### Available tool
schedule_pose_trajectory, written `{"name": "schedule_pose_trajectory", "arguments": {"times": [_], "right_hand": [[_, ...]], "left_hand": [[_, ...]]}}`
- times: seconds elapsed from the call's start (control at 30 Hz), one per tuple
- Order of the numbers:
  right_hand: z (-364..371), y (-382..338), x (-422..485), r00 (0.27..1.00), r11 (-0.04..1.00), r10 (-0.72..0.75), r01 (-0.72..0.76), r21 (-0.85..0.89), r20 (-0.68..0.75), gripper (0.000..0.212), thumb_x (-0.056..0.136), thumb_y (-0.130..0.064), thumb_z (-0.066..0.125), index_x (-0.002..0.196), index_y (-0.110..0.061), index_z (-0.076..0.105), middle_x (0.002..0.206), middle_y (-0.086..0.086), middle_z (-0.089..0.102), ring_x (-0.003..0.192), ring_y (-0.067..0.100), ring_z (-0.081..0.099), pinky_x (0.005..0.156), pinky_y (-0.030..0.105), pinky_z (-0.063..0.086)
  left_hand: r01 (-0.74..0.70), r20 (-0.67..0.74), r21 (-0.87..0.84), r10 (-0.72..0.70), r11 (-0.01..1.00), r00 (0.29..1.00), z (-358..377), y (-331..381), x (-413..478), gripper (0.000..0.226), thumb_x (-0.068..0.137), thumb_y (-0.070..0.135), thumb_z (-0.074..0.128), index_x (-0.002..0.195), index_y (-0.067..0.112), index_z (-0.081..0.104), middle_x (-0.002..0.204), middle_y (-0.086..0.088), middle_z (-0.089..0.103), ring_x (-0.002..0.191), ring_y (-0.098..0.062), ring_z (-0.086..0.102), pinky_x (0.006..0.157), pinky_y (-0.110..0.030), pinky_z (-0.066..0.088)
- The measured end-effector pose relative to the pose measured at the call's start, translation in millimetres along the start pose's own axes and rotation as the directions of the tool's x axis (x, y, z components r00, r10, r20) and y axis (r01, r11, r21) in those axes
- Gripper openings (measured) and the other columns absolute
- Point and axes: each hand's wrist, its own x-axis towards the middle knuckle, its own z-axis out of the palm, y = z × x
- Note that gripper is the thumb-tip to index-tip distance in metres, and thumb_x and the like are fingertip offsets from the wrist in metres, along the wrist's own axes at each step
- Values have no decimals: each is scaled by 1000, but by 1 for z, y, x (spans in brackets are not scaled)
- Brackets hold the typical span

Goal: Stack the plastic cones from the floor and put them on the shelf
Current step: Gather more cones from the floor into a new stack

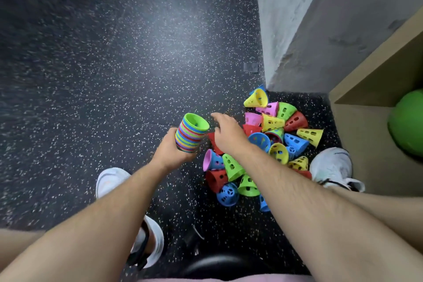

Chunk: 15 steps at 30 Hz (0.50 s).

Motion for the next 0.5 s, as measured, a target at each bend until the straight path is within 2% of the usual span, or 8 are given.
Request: {"name": "schedule_pose_trajectory", "arguments": {"times": [0.13, 0.2, 0.27, 0.4, 0.5], "right_hand": [[20, 13, 10, 996, 905, 1, 38, -423, 91, 40, 93, -20, 54, 133, -15, 51, 133, 6, 52, 123, 29, 45, 103, 38, 36], [26, 18, 12, 993, 864, 42, 21, -503, 114, 34, 94, -29, 56, 124, -14, 56, 127, 7, 53, 121, 28, 44, 104, 37, 34], [32, 23, 12, 990, 837, 61, 18, -547, 127, 31, 92, -29, 58, 120, -15, 57, 122, 7, 56, 118, 28, 46, 104, 35, 34], [36, 29, 10, 994, 868, 44, 10, -496, 96, 25, 94, -23, 55, 118, -18, 56, 116, 8, 60, 113, 30, 49, 96, 37, 38], [34, 29, 13, 998, 964, 55, -44, -263, 33, 22, 101, -24, 46, 118, -15, 57, 121, 12, 56, 109, 33, 53, 89, 38, 42]], "left_hand": [[43, 20, -33, -42, 999, 999, 6, -14, 0, 55, 58, 28, 85, 103, 24, 52, 78, -1, 66, 46, -8, 52, 42, -29, 41], [55, 43, -54, -53, 997, 998, 9, -18, -1, 56, 60, 25, 85, 104, 23, 51, 80, -4, 66, 43, -5, 49, 41, -27, 39], [76, 58, -73, -72, 994, 996, 10, -21, -1, 57, 61, 22, 84, 106, 23, 49, 83, -7, 67, 41, -3, 48, 39, -24, 37], [101, 73, -82, -95, 991, 993, 12, -23, 1, 58, 62, 18, 83, 108, 21, 48, 82, -6, 66, 38, -1, 47, 38, -21, 36], [102, 76, -75, -97, 992, 992, 11, -23, 3, 57, 62, 20, 83, 107, 23, 49, 79, -6, 66, 39, -2, 50, 41, -23, 39]]}}
